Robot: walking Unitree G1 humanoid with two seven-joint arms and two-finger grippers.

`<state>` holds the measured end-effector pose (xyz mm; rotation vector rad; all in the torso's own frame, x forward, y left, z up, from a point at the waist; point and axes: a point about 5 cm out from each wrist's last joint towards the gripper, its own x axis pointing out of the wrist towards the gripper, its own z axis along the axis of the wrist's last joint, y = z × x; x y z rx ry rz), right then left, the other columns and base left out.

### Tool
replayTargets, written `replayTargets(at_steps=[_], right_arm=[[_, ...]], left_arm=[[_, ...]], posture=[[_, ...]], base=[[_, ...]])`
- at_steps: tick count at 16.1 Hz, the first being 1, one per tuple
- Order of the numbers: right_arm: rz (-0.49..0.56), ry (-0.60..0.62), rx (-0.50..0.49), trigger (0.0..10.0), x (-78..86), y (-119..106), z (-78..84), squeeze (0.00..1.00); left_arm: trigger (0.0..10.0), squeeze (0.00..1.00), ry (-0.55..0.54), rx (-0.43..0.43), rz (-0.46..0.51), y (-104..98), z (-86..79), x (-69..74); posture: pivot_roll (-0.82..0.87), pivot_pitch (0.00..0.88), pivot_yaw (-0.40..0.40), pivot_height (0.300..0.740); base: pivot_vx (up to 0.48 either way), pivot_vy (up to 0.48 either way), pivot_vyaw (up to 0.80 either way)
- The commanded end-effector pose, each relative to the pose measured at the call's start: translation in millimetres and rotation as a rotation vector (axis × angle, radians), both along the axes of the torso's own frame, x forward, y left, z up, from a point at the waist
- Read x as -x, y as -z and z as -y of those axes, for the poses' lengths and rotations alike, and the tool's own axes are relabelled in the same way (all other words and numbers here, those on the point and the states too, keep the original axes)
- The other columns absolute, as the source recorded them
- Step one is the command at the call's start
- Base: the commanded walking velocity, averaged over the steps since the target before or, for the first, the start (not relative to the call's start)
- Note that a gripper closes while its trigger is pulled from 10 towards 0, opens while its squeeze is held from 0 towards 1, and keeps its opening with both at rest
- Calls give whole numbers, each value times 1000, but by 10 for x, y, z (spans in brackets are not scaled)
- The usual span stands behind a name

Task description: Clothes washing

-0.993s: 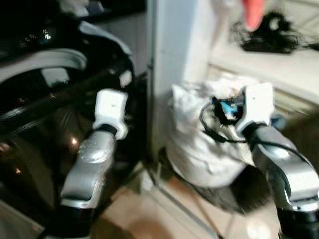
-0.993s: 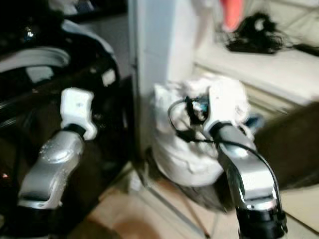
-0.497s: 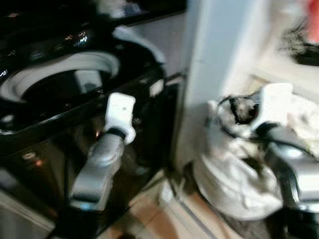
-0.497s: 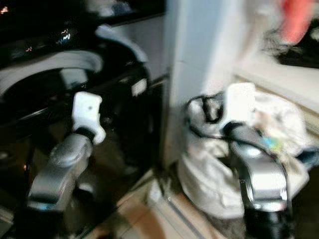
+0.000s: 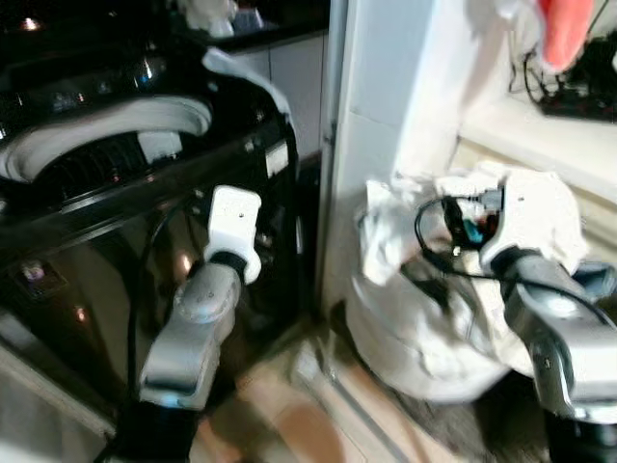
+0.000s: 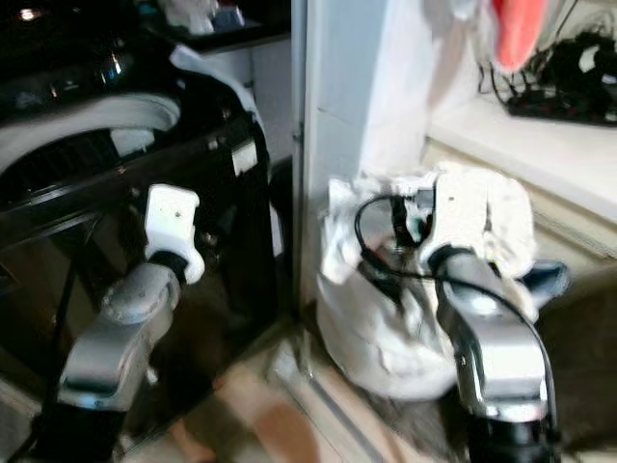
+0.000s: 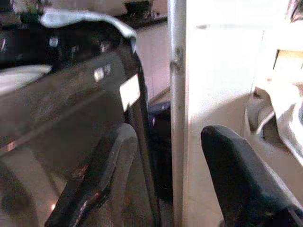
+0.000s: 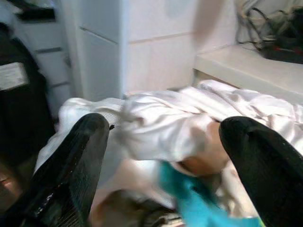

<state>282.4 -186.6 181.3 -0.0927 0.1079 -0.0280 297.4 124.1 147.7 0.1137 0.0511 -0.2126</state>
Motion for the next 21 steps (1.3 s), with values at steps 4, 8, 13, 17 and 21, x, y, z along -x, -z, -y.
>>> replayTargets(at_steps=[4, 8, 13, 17, 21], right_arm=[[96, -26, 22, 10000, -5, -106, -91, 0], [127, -18, -32, 10000, 91, -64, -150, 0], [143, -27, -40, 10000, 122, -68, -171, 0], [109, -22, -24, 10000, 147, 31, -133, 0], [108, 50, -70, 10000, 181, 91, -54, 0]], left_arm=[[10000, 0, -23, -10, 33, -41, -101, -33], [10000, 0, -56, -8, 30, -18, -152, -44], [10000, 0, -24, -10, 30, 1, -99, -51], [10000, 0, 0, -34, 106, -32, -105, -23], [10000, 0, 0, 9, 106, -15, -128, 13]], posture=[[-22, 0, 15, 740], [-24, 0, 14, 740], [-44, 0, 29, 740], [-41, 0, 25, 740], [-36, 0, 21, 740]], base=[[0, 0, 0], [0, 0, 0], [0, 0, 0], [0, 0, 0], [0, 0, 0]])
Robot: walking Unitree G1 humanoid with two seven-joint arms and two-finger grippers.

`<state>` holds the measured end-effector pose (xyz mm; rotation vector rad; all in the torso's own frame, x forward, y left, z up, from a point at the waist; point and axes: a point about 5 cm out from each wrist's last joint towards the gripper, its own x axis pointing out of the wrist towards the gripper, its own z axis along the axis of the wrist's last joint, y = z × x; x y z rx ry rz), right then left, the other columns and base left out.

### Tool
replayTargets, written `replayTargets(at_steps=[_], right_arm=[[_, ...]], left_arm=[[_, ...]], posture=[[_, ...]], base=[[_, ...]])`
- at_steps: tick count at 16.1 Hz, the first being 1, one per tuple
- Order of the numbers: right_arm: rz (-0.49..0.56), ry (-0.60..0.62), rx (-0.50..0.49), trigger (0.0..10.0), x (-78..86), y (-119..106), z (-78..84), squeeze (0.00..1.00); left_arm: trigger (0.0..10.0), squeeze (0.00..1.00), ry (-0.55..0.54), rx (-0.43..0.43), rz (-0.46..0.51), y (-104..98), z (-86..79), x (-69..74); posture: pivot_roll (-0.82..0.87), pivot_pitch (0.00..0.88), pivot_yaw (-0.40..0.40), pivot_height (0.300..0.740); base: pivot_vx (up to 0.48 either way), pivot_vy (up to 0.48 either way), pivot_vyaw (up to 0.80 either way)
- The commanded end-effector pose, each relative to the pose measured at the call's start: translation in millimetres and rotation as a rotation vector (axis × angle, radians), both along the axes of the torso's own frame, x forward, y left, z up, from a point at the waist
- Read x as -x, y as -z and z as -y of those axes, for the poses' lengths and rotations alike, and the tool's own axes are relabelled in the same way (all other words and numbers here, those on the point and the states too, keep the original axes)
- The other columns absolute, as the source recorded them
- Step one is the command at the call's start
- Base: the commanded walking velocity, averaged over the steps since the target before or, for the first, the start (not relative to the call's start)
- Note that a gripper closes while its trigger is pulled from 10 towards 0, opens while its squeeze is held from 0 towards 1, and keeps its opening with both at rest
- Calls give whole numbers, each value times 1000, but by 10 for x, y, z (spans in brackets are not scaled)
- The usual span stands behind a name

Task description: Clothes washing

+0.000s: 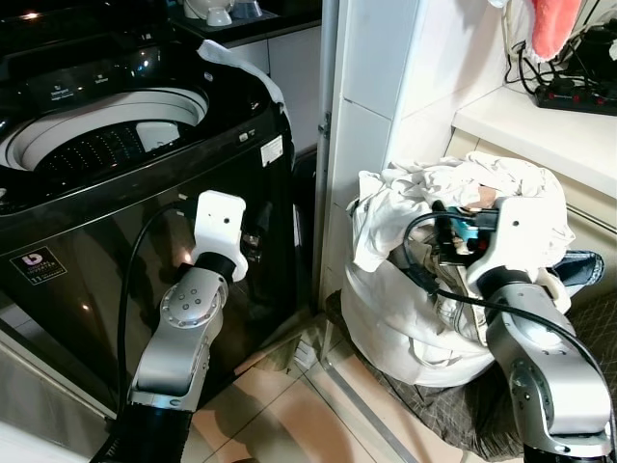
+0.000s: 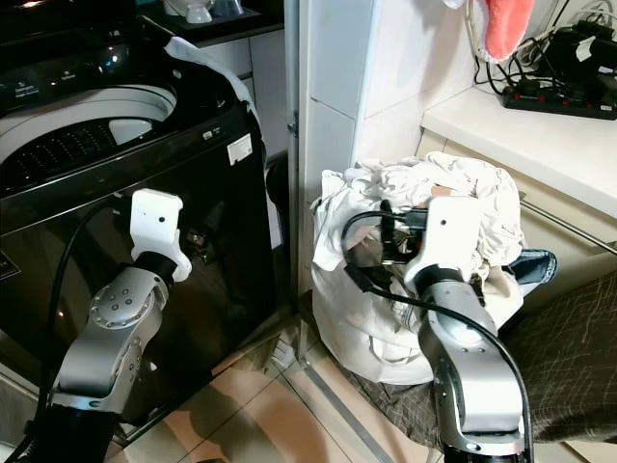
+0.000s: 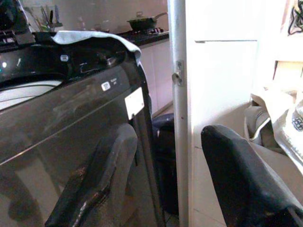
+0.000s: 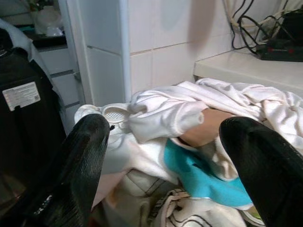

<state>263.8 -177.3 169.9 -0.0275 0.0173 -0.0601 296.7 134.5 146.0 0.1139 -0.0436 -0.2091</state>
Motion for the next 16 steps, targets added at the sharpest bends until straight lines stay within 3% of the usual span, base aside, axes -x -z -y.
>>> replayTargets(at_steps=[1, 3, 5, 6, 7, 8, 9, 10, 12, 16], right_arm=[[19, 20, -5, 10000, -37, -64, 63, 0], [4, 82, 1, 10000, -197, -172, 226, 0], [-11, 109, 26, 10000, -462, -326, 488, 0], [-24, 121, 27, 10000, -550, -365, 584, 839], [-70, 144, 32, 10000, -692, -408, 743, 1000], [-97, 150, 15, 10000, -780, -419, 832, 1000], [-168, 182, -34, 10000, -939, -401, 1026, 1000], [-206, 218, -61, 10000, -984, -360, 1119, 1000], [-217, 250, -92, 10000, -1014, -330, 1188, 1000], [-247, 338, -350, 10000, -1037, -126, 1337, 1000]], left_arm=[[10000, 0, 13, -8, 13, -40, -10, -2], [10000, 0, 44, -8, 21, -64, 31, -28], [10000, 0, 80, 4, 20, -82, 75, -47], [10000, 0, 98, 5, 15, -84, 94, -50], [10000, 0, 129, -6, 6, -87, 120, -53], [10000, 0, 153, -16, 7, -96, 135, -47], [10000, 0, 186, -38, 11, -115, 142, -37], [10000, 0, 182, -41, 14, -129, 122, -34], [10000, 0, 165, -38, 16, -136, 92, -34], [10000, 0, 159, -67, 12, -123, 56, -18]], posture=[[-39, 0, 26, 740], [-47, 0, 38, 740], [-54, 0, 48, 740], [-51, 0, 48, 740], [-49, 0, 47, 740], [-47, 0, 45, 740], [-29, 0, 34, 740], [-21, 0, 29, 740], [-17, 0, 27, 740], [2, 0, 22, 740]], base=[[0, 0, 0], [0, 0, 0], [0, 0, 0], [0, 0, 0], [0, 0, 0], [0, 0, 0], [0, 0, 0], [0, 0, 0], [0, 0, 0], [0, 0, 0]])
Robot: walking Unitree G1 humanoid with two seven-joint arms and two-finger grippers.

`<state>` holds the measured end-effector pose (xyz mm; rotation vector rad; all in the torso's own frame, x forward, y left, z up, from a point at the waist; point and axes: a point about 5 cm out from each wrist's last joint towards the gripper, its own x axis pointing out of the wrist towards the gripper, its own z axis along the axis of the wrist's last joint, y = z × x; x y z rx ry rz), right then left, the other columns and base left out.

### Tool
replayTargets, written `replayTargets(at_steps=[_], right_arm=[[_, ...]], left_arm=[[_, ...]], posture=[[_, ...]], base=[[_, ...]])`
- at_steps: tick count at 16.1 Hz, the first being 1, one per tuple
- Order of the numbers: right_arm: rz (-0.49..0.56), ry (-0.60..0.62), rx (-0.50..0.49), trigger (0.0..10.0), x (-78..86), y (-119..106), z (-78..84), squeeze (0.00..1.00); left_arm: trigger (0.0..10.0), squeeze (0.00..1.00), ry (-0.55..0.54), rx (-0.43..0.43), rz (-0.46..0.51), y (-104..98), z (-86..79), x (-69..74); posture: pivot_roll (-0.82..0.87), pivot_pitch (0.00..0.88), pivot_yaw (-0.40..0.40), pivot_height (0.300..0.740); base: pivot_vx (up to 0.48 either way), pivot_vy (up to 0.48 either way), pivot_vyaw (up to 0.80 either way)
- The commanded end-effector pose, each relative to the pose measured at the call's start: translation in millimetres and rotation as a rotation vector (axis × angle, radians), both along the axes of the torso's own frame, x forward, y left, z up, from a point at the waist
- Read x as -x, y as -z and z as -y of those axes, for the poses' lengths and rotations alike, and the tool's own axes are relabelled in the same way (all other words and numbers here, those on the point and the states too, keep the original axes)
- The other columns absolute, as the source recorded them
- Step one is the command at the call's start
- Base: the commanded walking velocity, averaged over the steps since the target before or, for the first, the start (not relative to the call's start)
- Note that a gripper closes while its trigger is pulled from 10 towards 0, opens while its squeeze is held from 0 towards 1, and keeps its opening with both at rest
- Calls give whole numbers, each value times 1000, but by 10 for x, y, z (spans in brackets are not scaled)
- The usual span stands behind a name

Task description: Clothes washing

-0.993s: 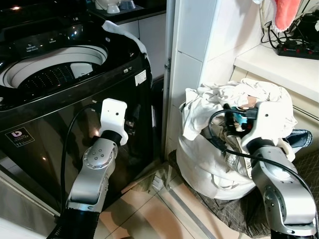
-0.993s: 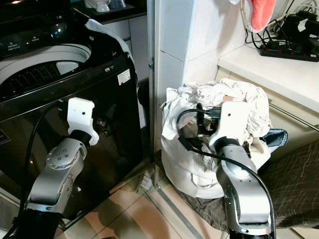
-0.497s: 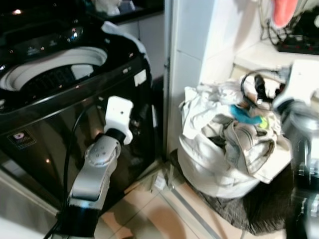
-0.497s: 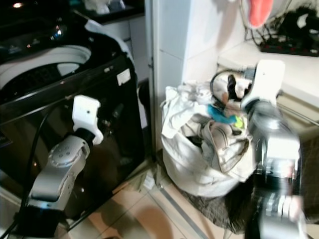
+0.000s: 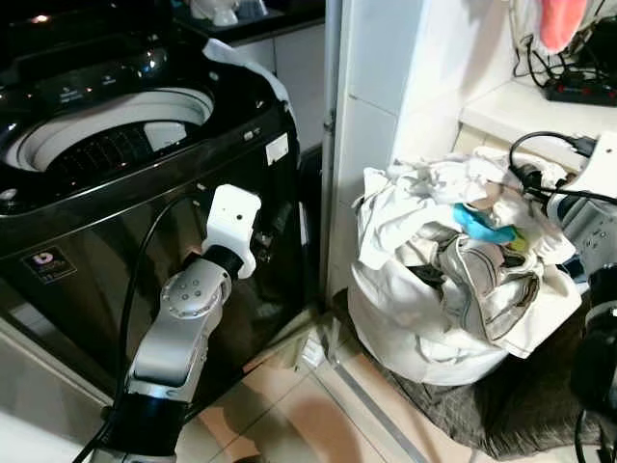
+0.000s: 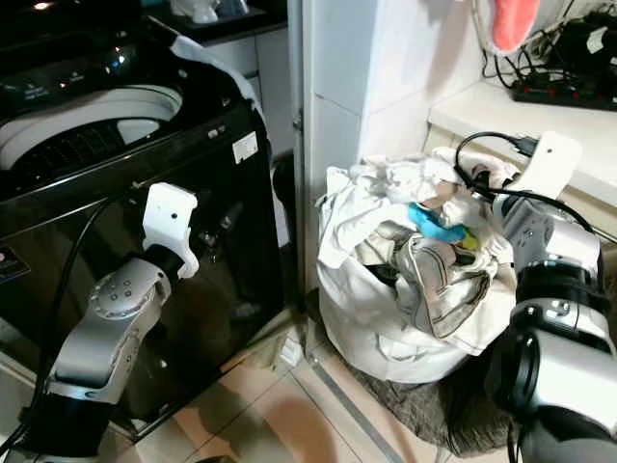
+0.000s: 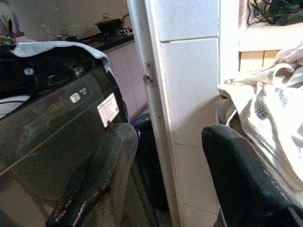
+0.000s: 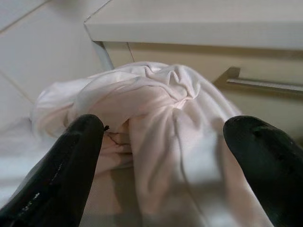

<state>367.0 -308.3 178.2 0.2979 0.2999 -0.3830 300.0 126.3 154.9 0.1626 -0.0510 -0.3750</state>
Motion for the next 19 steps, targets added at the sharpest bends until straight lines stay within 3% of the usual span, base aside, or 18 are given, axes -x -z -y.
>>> replayTargets(at_steps=[1, 3, 4, 8, 9, 10, 11, 19], right_arm=[[11, 37, -33, 10000, 1, -14, 45, 1000], [-14, 94, -82, 10000, 26, 46, 91, 118], [-39, 101, -115, 10000, 44, 78, 110, 0], [-73, 100, -147, 10000, 48, 104, 116, 0], [-70, 99, -161, 8078, 42, 93, 114, 0], [-63, 93, -169, 2196, 33, 77, 109, 0], [-58, 91, -177, 0, 28, 71, 103, 0], [-31, 93, -202, 0, 9, 53, 91, 0]], left_arm=[[10000, 0, -5, -18, 10, -36, -27, 16], [10000, 0, -5, -24, 9, -36, -38, 19], [10000, 0, -2, -31, 9, -39, -47, 16], [10000, 0, 7, -43, 8, -47, -36, -1], [10000, 0, 8, -45, 8, -49, -33, -2], [10000, 0, 8, -46, 8, -44, -32, 4], [10000, 0, 7, -48, 7, -40, -34, 8], [10000, 0, 7, -55, 5, -35, -35, 10]], posture=[[3, 0, 22, 740], [8, 0, 24, 740], [5, 0, 29, 740], [1, 0, 34, 740], [1, 0, 34, 740], [2, 0, 32, 740], [2, 0, 32, 740], [2, 0, 33, 740]], base=[[0, 0, 0], [0, 0, 0], [0, 0, 0], [0, 0, 0], [0, 0, 0], [0, 0, 0], [0, 0, 0], [0, 0, 0]])
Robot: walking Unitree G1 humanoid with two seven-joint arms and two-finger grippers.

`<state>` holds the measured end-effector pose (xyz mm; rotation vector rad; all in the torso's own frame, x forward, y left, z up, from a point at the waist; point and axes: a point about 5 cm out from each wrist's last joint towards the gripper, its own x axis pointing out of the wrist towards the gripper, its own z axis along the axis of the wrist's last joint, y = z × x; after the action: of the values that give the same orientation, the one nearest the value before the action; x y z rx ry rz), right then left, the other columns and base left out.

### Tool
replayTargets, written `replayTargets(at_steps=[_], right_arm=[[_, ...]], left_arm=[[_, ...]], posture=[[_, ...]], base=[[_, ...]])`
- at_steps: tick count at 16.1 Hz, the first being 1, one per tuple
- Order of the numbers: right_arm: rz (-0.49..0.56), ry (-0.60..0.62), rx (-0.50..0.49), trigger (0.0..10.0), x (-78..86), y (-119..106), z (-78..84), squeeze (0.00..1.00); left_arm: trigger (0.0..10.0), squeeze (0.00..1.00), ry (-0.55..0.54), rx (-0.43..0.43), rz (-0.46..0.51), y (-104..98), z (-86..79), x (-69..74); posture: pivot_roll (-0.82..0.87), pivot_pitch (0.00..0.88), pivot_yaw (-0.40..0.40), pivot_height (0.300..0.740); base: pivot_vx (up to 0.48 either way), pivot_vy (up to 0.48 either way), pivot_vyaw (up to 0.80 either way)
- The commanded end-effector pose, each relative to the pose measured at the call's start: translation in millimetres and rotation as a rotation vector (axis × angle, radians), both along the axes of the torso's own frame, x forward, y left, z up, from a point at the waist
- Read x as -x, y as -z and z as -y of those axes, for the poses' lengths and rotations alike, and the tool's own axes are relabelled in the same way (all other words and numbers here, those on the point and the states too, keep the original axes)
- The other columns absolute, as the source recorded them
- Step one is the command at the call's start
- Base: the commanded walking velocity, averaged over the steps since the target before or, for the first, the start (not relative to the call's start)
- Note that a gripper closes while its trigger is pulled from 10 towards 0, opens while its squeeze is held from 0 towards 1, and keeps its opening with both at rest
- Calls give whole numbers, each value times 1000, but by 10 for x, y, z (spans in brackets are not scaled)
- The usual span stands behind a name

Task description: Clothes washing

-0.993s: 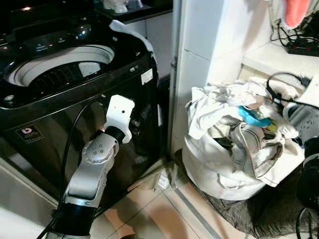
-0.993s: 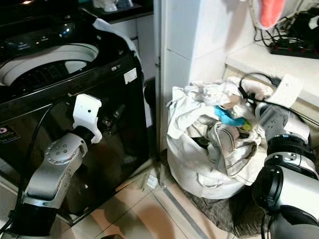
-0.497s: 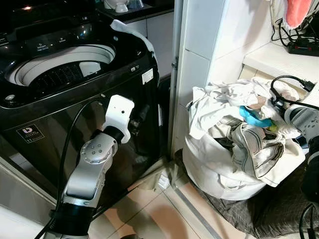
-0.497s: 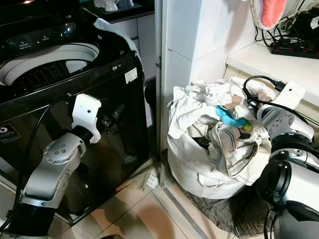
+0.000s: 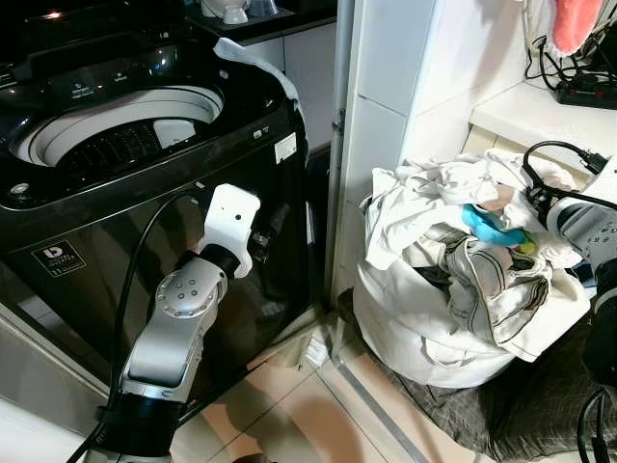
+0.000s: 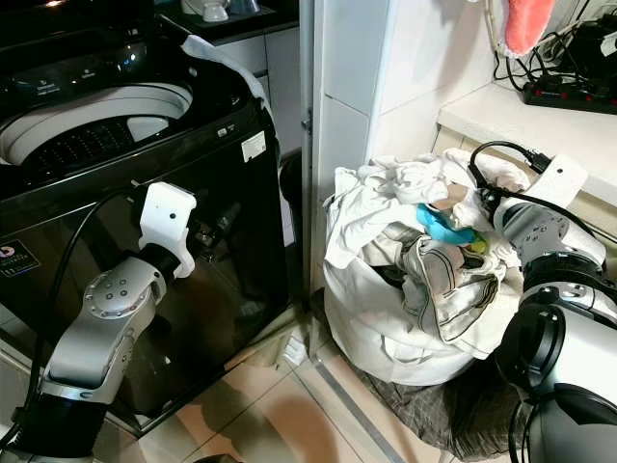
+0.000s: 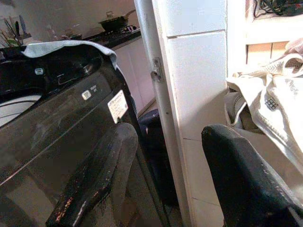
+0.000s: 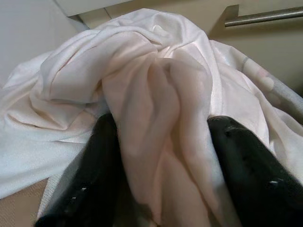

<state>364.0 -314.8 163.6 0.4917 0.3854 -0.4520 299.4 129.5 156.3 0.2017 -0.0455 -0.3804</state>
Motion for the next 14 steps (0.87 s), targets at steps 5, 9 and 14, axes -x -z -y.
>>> replayTargets(at_steps=[5, 9, 14], right_arm=[[37, 15, -10, 0, -8, -90, 51, 0], [74, 44, 3, 0, -5, -132, 93, 0], [129, 84, 62, 0, -16, -253, 131, 0]], left_arm=[[10000, 0, 1, -14, 1, -12, 8, 0], [10000, 0, -4, -13, 2, -12, 5, -4], [10000, 0, -13, -13, 7, -13, -2, -13]], posture=[[-1, 0, 33, 740], [0, 0, 32, 740], [-2, 0, 32, 740]], base=[[0, 0, 0], [0, 0, 0], [0, 0, 0]])
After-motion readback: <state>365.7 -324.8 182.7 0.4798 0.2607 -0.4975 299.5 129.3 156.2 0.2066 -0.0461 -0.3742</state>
